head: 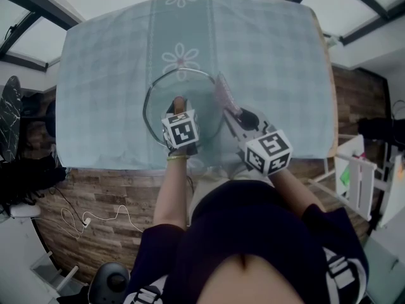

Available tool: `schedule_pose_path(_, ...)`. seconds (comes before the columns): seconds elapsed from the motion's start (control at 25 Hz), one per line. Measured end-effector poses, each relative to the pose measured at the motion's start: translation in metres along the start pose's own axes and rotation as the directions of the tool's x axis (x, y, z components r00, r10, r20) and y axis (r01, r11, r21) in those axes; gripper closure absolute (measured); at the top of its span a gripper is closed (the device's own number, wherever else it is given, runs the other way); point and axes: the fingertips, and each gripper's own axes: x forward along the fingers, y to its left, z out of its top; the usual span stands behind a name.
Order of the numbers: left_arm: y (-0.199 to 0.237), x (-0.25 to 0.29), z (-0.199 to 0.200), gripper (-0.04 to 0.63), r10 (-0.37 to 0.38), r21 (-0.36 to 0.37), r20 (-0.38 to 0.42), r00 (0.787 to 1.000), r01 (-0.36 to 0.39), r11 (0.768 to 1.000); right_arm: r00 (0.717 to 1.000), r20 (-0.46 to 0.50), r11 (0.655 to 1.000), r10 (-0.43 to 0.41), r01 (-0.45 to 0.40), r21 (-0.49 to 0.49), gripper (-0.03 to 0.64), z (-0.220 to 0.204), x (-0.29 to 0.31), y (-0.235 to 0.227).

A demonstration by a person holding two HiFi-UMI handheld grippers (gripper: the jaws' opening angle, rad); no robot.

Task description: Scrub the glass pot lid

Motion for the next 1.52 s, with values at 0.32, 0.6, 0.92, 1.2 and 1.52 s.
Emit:
schedule_pose_path(0.32, -0.003, -0.014, 0.008, 0.430, -0.081, -0.033, 0.062, 0.995, 0.083, 0.996, 1.000, 0.011, 1.000, -0.013, 0.013, 0.000, 0.538, -0.001, -0.009, 0.000)
schedule_pose_path(0.6, -0.005, -0.030, 0.011, 0.430, -0.165, -0.053, 0.112, 0.980, 0.171, 0.984, 0.999, 0.028, 1.000, -0.017, 0.017, -0.008, 0.538, 0.000, -0.016, 0.003)
schedule_pose_path(0.92, -0.008, -0.048, 0.012, 0.430, -0.275, -0.062, 0.169, 0.946, 0.289, 0.955, 0.998, 0.052, 1.000, -0.026, 0.027, -0.005, 0.538, 0.004, -0.027, 0.004)
schedule_pose_path(1.2, 0.001, -0.065, 0.019, 0.430, -0.358, -0.110, 0.232, 0.905, 0.390, 0.914, 0.994, 0.093, 0.998, -0.055, 0.055, 0.004, 0.538, 0.011, -0.040, -0.002)
schedule_pose_path(1.52, 0.015, -0.080, 0.029, 0.430, -0.427, -0.182, 0.312, 0.849, 0.494, 0.850, 0.992, 0.097, 0.996, -0.081, 0.078, 0.038, 0.538, 0.009, -0.046, -0.006)
